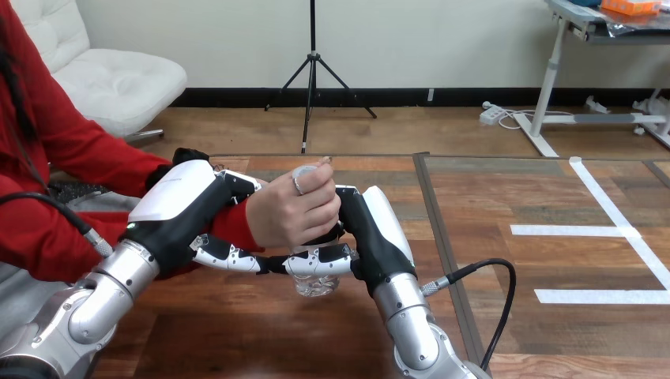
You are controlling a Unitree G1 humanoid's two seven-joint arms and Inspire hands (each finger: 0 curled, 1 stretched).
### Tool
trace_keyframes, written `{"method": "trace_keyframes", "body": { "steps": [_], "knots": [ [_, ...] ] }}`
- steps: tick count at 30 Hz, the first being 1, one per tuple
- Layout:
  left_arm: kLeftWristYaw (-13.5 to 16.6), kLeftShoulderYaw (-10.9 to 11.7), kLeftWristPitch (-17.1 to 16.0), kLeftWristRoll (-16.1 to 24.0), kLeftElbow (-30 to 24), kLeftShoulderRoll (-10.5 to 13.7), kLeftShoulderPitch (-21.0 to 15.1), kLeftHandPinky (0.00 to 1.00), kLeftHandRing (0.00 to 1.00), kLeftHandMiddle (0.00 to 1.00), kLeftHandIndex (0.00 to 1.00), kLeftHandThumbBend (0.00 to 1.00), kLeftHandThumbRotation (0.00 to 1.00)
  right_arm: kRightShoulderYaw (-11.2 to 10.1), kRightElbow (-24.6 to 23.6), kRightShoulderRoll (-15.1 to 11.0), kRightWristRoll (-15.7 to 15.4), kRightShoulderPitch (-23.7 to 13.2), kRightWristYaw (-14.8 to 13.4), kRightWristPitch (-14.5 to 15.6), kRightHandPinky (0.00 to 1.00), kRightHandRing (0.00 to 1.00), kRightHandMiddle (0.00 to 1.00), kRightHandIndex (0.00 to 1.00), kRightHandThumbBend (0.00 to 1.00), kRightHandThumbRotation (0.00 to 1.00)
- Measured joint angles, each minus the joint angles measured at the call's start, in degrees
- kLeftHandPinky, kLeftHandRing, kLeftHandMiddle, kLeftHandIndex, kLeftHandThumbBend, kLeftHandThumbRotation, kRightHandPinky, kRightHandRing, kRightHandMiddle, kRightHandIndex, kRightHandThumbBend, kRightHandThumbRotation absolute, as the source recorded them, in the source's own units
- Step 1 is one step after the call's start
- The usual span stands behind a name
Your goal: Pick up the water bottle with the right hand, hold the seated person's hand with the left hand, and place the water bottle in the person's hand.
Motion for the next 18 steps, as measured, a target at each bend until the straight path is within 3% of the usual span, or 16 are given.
{"method": "trace_keyframes", "body": {
  "steps": [18],
  "knots": [
    [0.54, 0.00, 0.00, 0.40, 0.06, 0.01, 0.00, 0.32, 0.37, 0.43, 0.44, 0.78, 0.04, 0.00, 0.00, -0.09, 0.02, 0.00, 0.00, 0.00, 0.37, 0.44, 0.53, 0.51, 0.92, 0.00]
  ]
}}
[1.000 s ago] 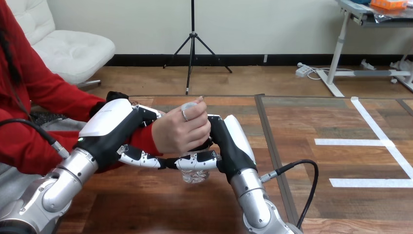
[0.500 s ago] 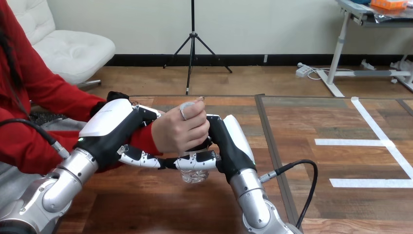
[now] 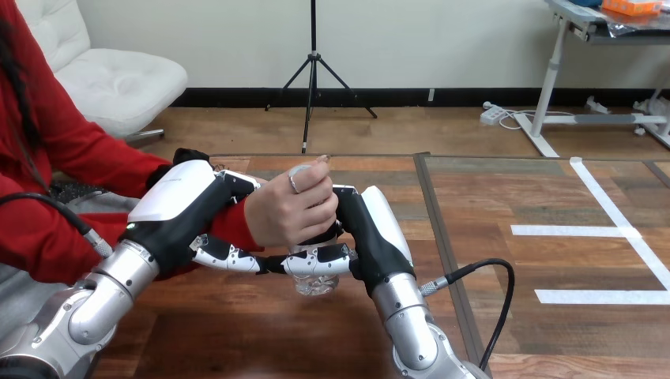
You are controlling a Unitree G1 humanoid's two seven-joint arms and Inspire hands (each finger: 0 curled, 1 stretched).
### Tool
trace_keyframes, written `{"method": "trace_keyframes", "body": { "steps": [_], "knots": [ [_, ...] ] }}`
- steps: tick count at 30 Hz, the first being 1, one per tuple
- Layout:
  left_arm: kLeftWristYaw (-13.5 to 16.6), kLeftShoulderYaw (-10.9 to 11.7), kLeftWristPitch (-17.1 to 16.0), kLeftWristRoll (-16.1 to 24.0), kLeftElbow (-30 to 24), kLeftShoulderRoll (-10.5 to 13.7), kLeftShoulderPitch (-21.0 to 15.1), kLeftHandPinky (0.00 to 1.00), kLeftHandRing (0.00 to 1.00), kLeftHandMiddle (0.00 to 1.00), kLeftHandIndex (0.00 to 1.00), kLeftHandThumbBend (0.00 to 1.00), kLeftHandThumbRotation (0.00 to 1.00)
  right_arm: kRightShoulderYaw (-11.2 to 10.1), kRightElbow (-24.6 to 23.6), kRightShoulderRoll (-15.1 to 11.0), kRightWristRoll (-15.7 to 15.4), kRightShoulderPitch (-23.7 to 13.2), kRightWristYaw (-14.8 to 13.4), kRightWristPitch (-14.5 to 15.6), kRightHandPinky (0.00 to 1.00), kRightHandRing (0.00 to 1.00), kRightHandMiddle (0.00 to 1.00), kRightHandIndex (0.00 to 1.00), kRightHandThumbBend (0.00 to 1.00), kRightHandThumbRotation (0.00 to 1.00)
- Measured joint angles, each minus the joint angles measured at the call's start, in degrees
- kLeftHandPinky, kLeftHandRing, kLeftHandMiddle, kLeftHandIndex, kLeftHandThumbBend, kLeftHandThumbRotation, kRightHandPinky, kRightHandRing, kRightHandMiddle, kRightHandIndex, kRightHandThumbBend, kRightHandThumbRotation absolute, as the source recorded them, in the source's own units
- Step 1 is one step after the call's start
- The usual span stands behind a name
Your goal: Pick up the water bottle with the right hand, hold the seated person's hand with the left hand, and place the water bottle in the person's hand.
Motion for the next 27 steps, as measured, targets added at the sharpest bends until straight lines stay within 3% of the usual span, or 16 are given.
{"method": "trace_keyframes", "body": {
  "steps": [13, 22, 27],
  "knots": [
    [0.02, 0.00, 0.00, 0.01, 0.05, 0.00, 0.00, 0.33, 0.38, 0.43, 0.44, 0.78, 0.06, 0.00, -0.78, -0.10, -0.57, 0.00, -0.45, 1.97, 0.46, 0.54, 0.59, 0.58, 0.96, 0.04],
    [-0.12, 0.00, 0.00, -0.15, 0.10, -0.01, 0.00, 0.37, 0.43, 0.49, 0.49, 0.81, 0.11, -0.02, -2.11, -0.49, -0.62, 0.00, -0.59, 3.62, 0.58, 0.65, 0.68, 0.68, 0.97, 0.15],
    [-0.11, 0.00, 0.01, -0.08, 0.18, 0.00, 0.01, 0.45, 0.50, 0.55, 0.55, 0.84, 0.17, -0.02, -2.54, -1.05, -0.71, 0.00, -0.34, 4.60, 0.65, 0.71, 0.73, 0.75, 0.99, 0.25]
  ]
}}
